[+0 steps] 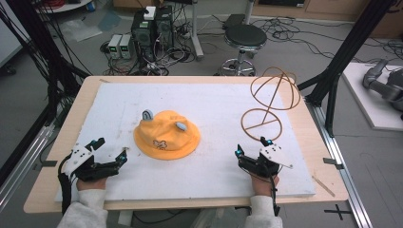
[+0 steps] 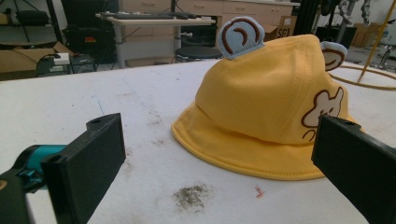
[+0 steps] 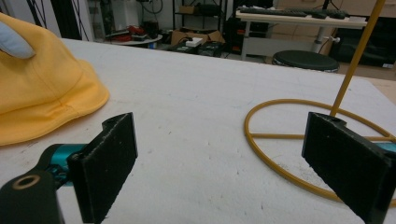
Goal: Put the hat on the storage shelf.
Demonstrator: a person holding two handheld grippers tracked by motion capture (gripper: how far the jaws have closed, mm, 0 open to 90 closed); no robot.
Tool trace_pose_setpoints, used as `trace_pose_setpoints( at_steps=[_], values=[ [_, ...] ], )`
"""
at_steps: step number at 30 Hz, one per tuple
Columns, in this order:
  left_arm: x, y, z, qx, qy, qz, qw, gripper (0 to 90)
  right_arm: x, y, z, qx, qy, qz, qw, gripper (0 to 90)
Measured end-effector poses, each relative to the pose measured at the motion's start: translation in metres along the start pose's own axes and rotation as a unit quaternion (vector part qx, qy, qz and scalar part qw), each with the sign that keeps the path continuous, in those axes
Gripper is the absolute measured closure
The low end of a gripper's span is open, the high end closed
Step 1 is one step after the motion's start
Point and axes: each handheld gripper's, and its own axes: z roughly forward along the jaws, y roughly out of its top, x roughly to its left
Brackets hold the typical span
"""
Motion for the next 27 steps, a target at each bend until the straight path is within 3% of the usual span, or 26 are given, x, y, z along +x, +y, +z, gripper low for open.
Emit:
trace_pose_setpoints(
  at_steps=[10, 24, 27],
  values=[
    [0.0010, 0.0001, 0.0002, 0.000, -0.002, -0.003, 1.0000, 3.2, -0.0002, -0.0005, -0.0020, -0.009, 0.000, 0.003, 1.0000, 9.9],
    [0.0005, 0.0002, 0.0002, 0.002, -0.003, 0.001, 1.0000, 3.2, -0.0016, 0.0016, 0.0021, 0.013, 0.021, 0.003, 0.9997, 9.9],
    [0.0006, 0.0002, 0.0005, 0.001, -0.004, -0.002, 1.0000, 3.2, 0.0008, 0.0018, 0.0024, 0.015, 0.019, -0.008, 0.9997, 9.9]
  ],
)
